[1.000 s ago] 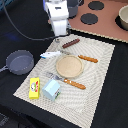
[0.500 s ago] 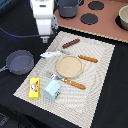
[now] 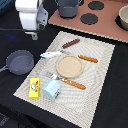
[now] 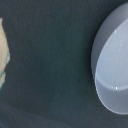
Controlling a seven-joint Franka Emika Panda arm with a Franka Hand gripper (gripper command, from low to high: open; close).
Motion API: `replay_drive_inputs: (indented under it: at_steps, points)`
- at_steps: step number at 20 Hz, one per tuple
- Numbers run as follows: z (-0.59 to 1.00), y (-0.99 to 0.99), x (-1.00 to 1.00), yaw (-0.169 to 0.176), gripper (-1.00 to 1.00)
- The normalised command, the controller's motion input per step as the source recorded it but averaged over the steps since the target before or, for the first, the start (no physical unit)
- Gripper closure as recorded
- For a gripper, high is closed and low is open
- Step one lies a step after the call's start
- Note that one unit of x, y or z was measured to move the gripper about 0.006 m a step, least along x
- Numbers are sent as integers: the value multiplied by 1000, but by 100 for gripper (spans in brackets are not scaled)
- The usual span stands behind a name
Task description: Interact with the objects in diverse but meaningful ways.
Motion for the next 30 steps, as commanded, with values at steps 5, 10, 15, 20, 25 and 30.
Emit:
replay_drive_inputs:
  at_steps: [5,10,15,20,25,30]
  points:
    - [-160,-521,-228,-1,-100]
    - [-322,-91,-311,29,-100]
    - [-414,0,-374,51,-100]
    - [-418,0,-447,44,-100]
    - [-397,0,-405,41,-100]
    - [-422,0,-398,43,-100]
